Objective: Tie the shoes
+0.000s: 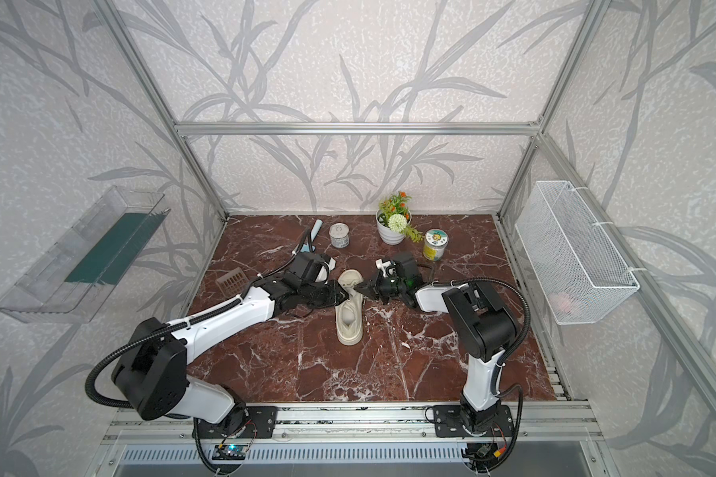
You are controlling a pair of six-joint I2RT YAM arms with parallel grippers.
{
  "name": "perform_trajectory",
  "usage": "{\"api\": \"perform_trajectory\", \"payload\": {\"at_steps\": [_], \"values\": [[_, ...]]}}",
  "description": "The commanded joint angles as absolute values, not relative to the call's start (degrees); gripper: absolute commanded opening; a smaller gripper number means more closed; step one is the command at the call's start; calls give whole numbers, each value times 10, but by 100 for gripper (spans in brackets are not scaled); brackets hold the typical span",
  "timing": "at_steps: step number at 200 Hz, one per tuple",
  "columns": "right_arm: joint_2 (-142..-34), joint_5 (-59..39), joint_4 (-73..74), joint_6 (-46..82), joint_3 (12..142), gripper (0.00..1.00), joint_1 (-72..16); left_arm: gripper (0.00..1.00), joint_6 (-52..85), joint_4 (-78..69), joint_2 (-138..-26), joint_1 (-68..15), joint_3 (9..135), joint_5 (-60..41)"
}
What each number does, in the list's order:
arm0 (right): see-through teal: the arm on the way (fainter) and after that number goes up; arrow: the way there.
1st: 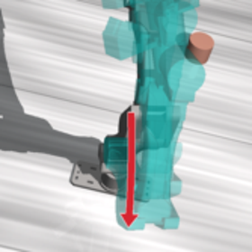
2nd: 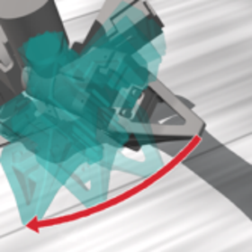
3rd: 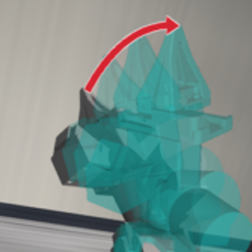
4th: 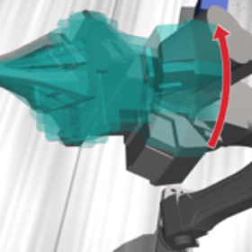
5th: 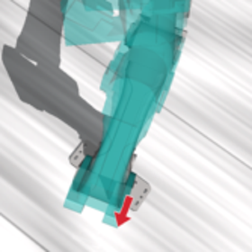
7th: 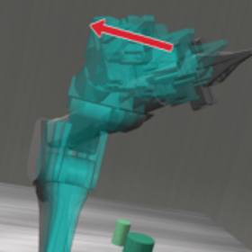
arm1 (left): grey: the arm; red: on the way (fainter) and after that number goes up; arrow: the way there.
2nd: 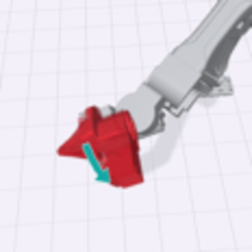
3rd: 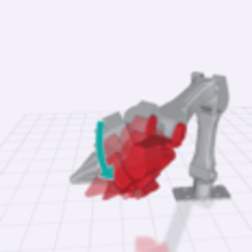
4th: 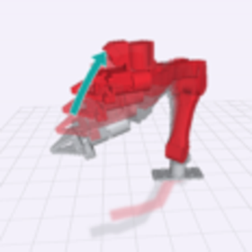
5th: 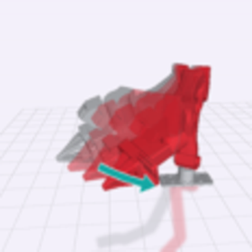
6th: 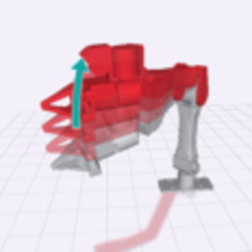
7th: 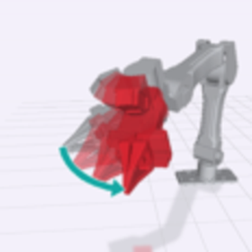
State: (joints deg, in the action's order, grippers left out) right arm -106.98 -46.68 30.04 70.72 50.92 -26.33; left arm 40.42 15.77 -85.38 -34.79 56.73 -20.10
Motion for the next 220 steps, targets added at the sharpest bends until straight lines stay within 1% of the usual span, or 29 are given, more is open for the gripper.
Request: {"api": "perform_trajectory", "payload": {"at_steps": [1,60,104,155,198,220], "values": [[-1054,-482,315,708,505,0,-269,26,410,145,-860,-349,558,-209],[-1056,-492,317,710,506,0,-272,25,414,135,-869,-349,557,-213],[-1059,-497,324,715,506,0,-274,22,416,129,-878,-349,557,-216],[-1061,-499,329,717,506,0,-274,21,418,120,-890,-349,561,-220],[-1061,-501,331,719,505,0,-275,16,419,113,-899,-349,563,-222],[-1061,-501,333,719,504,0,-276,16,420,110,-901,-349,564,-223]]}}
